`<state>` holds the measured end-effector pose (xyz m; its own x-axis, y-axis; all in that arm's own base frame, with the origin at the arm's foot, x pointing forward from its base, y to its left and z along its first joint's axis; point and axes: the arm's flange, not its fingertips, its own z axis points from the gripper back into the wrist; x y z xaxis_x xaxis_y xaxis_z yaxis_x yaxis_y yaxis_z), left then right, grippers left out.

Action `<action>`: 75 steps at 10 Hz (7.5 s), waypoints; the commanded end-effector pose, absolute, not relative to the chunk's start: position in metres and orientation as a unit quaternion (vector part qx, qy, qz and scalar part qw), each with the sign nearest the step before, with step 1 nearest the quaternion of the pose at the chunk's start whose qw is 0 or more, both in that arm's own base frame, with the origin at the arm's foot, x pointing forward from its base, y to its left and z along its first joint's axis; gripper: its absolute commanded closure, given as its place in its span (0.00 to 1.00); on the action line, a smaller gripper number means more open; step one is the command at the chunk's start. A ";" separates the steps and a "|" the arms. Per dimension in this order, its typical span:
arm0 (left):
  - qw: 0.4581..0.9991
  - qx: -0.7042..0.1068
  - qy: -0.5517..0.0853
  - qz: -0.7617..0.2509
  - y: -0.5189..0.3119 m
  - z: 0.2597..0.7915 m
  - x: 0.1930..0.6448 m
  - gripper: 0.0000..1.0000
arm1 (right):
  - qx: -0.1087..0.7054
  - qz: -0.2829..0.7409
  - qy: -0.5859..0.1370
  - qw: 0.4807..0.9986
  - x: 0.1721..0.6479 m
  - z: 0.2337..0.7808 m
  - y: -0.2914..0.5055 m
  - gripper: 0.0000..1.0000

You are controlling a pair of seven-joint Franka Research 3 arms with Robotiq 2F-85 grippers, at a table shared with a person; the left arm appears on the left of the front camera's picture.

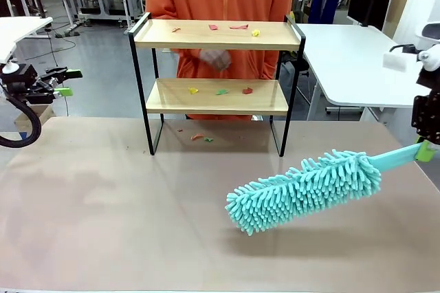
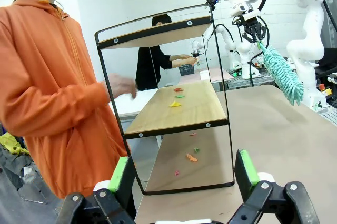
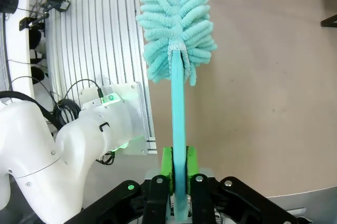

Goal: Clean the shelf.
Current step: Clean the specific section of the Shelf indicated by the human with the Duster.

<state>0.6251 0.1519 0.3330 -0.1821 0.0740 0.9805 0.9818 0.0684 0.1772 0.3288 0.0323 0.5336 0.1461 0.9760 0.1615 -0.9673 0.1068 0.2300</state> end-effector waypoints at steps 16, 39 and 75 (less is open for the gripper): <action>0.447 -0.451 -0.578 -0.513 0.150 0.334 0.622 0.00 | 0.136 0.643 -0.004 0.753 0.325 0.546 0.052 0.87; 0.447 -0.451 -0.578 -0.513 0.150 0.334 0.622 0.00 | 0.146 0.172 -0.166 0.960 0.318 0.609 0.355 0.87; 0.447 -0.451 -0.578 -0.513 0.150 0.334 0.622 0.00 | 0.016 0.012 -0.235 0.972 0.377 0.495 0.550 0.87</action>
